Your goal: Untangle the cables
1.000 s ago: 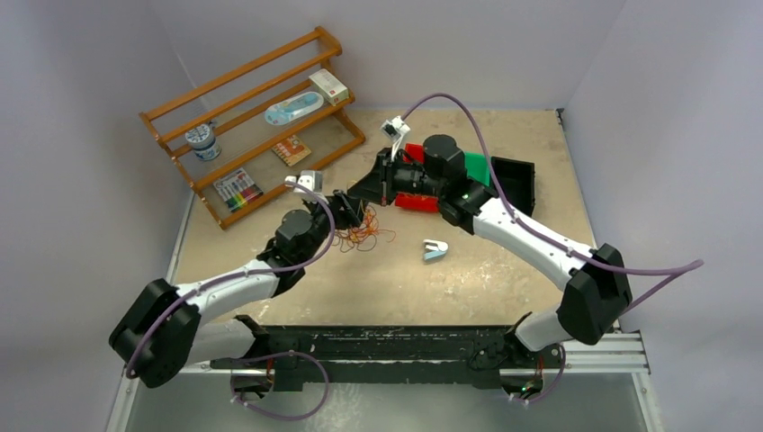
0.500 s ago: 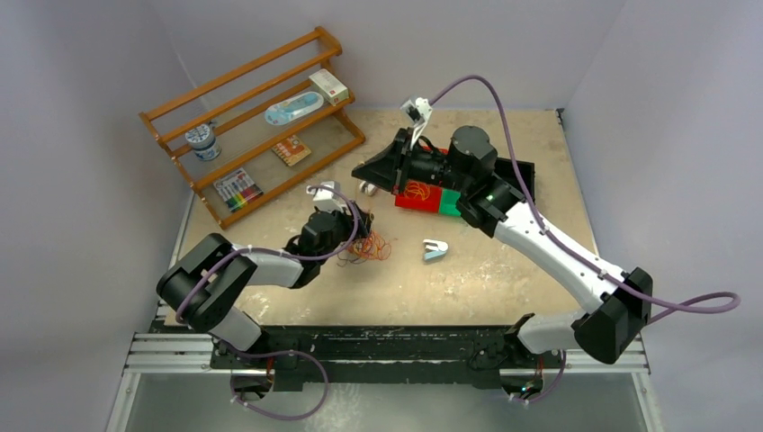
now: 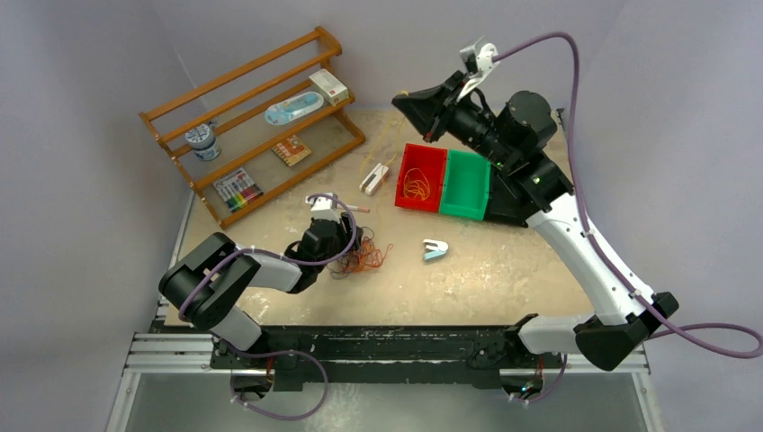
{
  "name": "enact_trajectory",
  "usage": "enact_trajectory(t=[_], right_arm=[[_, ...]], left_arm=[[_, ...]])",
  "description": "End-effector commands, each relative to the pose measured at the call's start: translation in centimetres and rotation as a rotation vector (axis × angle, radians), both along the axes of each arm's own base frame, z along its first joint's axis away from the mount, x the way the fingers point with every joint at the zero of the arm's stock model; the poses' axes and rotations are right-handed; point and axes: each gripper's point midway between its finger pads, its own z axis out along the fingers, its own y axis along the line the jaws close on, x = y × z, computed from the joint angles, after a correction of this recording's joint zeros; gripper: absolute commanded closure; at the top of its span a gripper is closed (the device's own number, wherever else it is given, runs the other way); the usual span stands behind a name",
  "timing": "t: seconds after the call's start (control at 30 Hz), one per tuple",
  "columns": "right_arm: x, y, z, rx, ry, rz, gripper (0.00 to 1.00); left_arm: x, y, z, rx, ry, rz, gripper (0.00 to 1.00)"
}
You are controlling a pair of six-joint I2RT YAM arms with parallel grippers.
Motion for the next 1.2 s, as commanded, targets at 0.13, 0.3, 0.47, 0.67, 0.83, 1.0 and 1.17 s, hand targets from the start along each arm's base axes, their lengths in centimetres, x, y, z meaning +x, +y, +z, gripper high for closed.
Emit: enact_trajectory(t=[0.13, 0.3, 0.47, 0.67, 0.83, 1.0, 1.17], right_arm=[[0.8, -5.4, 7.3, 0.034, -0.189, -0.250, 1.00], [0.8, -7.0, 9.2, 0.033, -0.230, -0.323, 1.00], [1.8, -7.1, 8.0, -0.001, -0.202, -0.356, 1.00], [4.1, -7.2, 4.5, -0.056, -0.127, -0.420, 1.00], [6.3, -6.1, 0.4, -0.110, -0.053, -0.423, 1.00], [8.1, -4.6, -3.5, -0.141, 0.010, -0.395, 1.00], [9.9, -4.4, -7.1, -0.175, 0.054, -0.425, 1.00]], left_arm=[[-0.9, 2.1, -1.8, 0.054, 0.045, 0.060, 0.50], [-1.1, 2.6, -2.2, 0.073, 0.054, 0.075, 0.50], [-1.2, 3.6, -2.1, 0.099, 0.081, 0.120, 0.69], [-1.2, 4.2, 1.0, 0.086, 0.053, 0.151, 0.86], [-0.9, 5.5, 5.1, 0.096, -0.008, 0.207, 0.71], [-0.9, 6.7, 7.7, 0.103, -0.049, 0.249, 0.52], [-0.8, 6.6, 8.7, 0.097, -0.061, 0.244, 0.46]])
